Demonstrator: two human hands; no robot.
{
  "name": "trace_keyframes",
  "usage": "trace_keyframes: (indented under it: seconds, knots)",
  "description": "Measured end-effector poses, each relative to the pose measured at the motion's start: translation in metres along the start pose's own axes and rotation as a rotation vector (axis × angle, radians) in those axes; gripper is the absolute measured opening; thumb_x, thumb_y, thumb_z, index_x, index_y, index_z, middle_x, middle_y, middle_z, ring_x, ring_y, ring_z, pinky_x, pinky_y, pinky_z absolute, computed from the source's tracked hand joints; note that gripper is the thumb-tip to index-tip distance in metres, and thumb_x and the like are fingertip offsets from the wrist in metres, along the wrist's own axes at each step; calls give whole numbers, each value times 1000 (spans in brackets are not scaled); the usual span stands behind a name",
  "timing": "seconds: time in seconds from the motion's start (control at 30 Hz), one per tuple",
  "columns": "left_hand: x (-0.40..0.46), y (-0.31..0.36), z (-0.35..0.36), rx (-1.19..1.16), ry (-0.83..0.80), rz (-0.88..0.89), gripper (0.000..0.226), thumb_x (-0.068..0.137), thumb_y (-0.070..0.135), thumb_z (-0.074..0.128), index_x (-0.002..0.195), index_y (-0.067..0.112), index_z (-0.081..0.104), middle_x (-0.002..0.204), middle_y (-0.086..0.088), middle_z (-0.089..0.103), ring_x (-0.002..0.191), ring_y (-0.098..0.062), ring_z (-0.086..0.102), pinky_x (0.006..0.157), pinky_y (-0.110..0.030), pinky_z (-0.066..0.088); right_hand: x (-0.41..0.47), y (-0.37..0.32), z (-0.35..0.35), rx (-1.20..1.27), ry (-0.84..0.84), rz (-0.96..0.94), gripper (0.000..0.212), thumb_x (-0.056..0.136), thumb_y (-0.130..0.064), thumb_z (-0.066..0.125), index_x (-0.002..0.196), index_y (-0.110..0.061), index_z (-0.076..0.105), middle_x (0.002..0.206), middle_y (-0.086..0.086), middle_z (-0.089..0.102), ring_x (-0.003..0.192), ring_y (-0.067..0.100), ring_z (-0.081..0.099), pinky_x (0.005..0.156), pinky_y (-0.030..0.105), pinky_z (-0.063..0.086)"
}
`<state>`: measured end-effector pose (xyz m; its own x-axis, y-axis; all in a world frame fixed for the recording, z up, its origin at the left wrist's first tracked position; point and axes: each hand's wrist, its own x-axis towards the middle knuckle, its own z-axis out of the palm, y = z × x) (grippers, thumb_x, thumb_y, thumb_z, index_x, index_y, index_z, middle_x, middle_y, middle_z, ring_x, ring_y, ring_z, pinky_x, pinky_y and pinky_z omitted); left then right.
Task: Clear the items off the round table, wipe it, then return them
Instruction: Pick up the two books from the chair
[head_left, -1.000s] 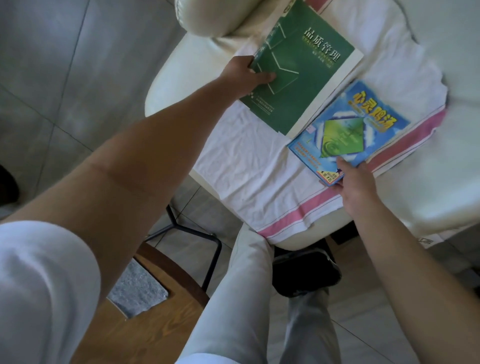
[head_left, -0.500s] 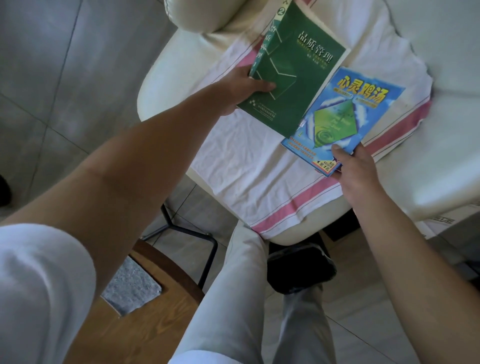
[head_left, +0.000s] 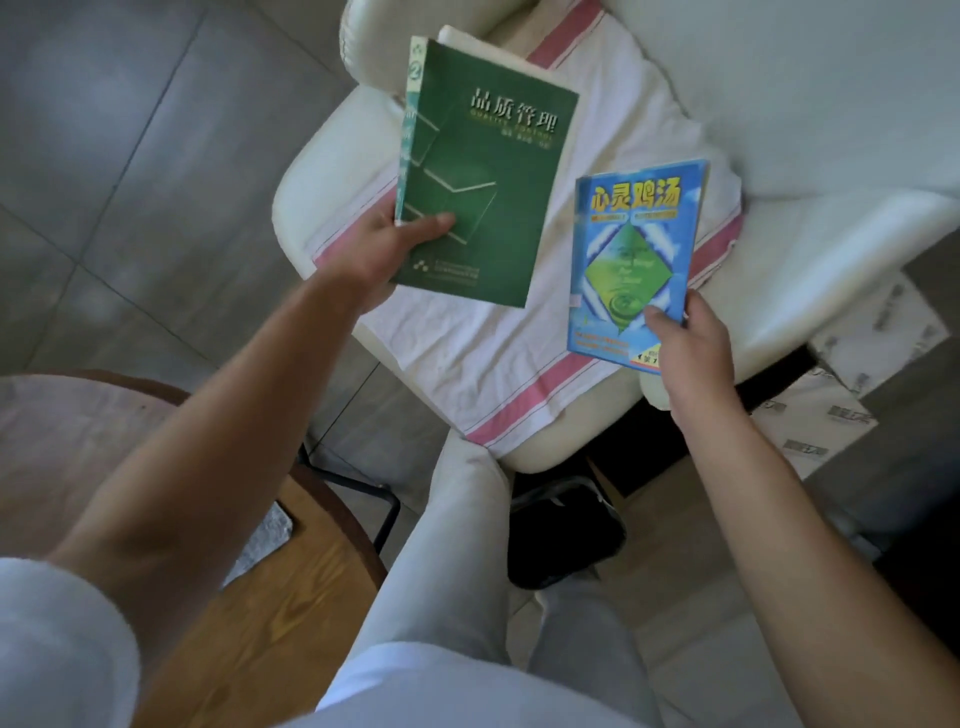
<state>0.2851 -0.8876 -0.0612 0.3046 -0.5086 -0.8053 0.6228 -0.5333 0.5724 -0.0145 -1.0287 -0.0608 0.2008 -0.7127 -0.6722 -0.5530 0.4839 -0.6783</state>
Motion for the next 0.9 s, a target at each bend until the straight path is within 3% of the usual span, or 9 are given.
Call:
trace_keyframes:
  seconds: [0.13,0.23,0.3,0.4,0.47,0.57,0.73,0.8,0.9]
  knots:
    - [-96,3,18,-77,-73,127,48,80,24,86,121,15,63,111,-9,78,101,-27,75,95,-44,59,-65,-35,-36,75,-69,-123,18,92,-8,65,99,-24,71,88,-13,76,83,10,70,82,33,55]
    - [-177,3,32,-115,-149,230,84,47,43,101,118,16,64,105,-7,79,93,-23,77,83,-36,63,-134,-65,-73,118,-146,-272,19,89,-11,66,101,-24,73,95,-10,77,89,12,70,85,34,56]
    - [-226,-2,42,-140,-162,300,81,43,41,103,112,16,69,98,-6,80,85,-20,78,75,-32,63,-184,-79,-100,169,-199,-344,28,94,-2,63,102,-26,76,98,-10,77,93,12,69,87,30,56]
    - [-299,-17,58,-202,-179,429,35,64,24,94,95,19,79,89,-4,80,74,-18,77,67,-30,64,-258,-84,-147,336,-284,-432,34,89,-5,68,100,-35,81,104,-7,78,99,15,69,96,36,54]
    - [-341,-29,68,-267,-177,466,14,85,15,74,99,17,75,87,-4,79,73,-17,77,67,-31,64,-294,-77,-168,425,-323,-447,33,83,-8,72,104,-32,81,111,0,76,108,23,68,105,45,50]
    - [-411,-56,95,-302,-173,541,36,100,9,49,88,19,81,85,-2,79,72,-16,77,68,-31,64,-350,-62,-195,547,-339,-446,32,88,-3,63,106,-23,79,112,6,75,109,27,67,111,53,45]
    - [-497,-102,129,-392,-167,598,42,101,21,46,84,21,84,88,-2,80,75,-17,77,70,-32,64,-425,-43,-235,603,-456,-509,27,83,-9,61,94,-24,81,99,1,76,96,18,72,94,38,56]
    - [-517,-117,129,-420,-176,595,41,103,25,45,89,21,84,93,-3,79,80,-18,77,75,-34,64,-446,-38,-249,609,-466,-529,29,81,-10,63,104,-21,77,104,3,77,99,20,72,95,39,56]
    - [-543,-128,126,-424,-149,599,43,104,23,43,91,21,84,96,-5,80,82,-19,78,74,-36,65,-469,-41,-259,595,-481,-539,39,83,-5,69,119,-17,72,121,12,72,114,32,66,107,53,47]
